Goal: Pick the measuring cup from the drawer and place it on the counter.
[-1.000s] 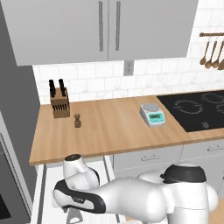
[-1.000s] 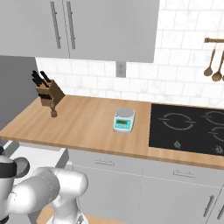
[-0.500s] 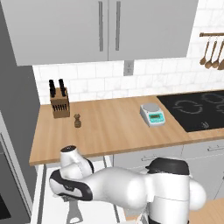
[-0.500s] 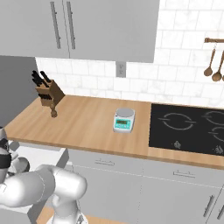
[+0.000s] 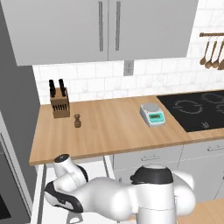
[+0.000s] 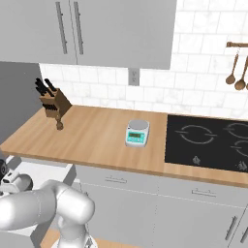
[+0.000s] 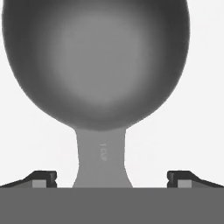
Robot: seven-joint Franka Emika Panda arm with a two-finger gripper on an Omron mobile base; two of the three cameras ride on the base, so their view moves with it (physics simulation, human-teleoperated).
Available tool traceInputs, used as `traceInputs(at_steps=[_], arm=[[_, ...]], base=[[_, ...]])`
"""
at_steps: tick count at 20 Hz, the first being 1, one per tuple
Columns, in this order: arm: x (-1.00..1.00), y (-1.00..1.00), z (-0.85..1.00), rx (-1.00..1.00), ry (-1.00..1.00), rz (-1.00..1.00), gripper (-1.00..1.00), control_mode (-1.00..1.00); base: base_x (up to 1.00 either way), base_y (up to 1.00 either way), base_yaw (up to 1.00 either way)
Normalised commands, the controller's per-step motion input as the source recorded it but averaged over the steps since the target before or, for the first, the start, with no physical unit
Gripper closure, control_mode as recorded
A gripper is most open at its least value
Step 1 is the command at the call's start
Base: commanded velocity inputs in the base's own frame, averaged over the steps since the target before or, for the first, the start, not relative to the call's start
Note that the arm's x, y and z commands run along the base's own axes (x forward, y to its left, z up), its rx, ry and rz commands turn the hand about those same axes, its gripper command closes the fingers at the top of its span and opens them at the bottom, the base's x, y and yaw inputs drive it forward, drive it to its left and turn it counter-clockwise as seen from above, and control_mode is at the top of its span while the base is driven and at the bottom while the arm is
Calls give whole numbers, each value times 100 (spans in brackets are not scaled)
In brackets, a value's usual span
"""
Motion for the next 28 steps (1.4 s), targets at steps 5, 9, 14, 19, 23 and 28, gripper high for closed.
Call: traceInputs(at_steps=[5, 9, 14, 19, 23, 28], arm=[[0, 2, -17, 0, -7, 0, -100, -100], [0, 7, -31, 0, -6, 0, -100, -100], [0, 9, -26, 0, -1, 0, -100, -100], [5, 4, -25, 0, 0, 0, -100, -100], [14, 0, -10, 1, 0, 1, -100, -100], [3, 0, -1, 0, 0, 0, 100, -100]], base=[[0, 0, 0], [0, 0, 0], [0, 0, 0], [0, 0, 0], [0, 0, 0], [0, 0, 0]])
